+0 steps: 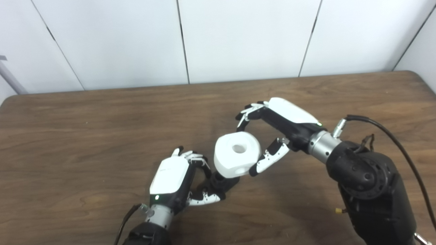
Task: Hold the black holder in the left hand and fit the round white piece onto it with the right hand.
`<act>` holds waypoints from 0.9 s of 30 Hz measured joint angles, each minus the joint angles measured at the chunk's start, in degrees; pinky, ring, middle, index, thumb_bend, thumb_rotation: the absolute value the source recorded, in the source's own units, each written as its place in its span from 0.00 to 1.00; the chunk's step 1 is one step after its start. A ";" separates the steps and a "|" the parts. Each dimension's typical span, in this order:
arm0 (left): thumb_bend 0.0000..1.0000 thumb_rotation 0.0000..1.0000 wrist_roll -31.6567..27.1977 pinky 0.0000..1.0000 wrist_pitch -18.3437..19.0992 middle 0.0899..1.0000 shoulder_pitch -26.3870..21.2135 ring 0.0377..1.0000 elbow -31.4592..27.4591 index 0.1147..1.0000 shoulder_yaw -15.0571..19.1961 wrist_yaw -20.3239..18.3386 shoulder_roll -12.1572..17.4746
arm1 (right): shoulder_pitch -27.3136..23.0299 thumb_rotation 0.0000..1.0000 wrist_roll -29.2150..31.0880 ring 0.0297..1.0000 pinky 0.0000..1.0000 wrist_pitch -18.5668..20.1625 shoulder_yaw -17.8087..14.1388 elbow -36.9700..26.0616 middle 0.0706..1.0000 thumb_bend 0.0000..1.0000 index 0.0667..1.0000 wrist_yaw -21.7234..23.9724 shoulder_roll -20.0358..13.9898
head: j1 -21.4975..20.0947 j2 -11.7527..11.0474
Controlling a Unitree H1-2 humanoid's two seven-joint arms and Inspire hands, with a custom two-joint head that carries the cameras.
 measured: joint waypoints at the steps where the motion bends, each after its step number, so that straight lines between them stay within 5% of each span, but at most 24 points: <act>1: 0.52 0.05 0.00 1.00 0.00 0.74 -0.07 0.86 0.04 0.42 -0.07 0.01 0.02 | 0.16 0.14 0.10 0.92 1.00 -0.03 0.25 0.21 0.80 0.52 0.44 -0.25 0.00 | 0.09 0.00; 27: 0.52 0.05 -0.02 1.00 0.79 0.74 -0.41 0.87 0.49 0.42 -0.46 0.12 -0.67 | 3.28 0.13 3.80 0.94 1.00 -0.28 4.05 4.16 0.82 0.52 0.45 -7.53 0.05 | 1.14 0.09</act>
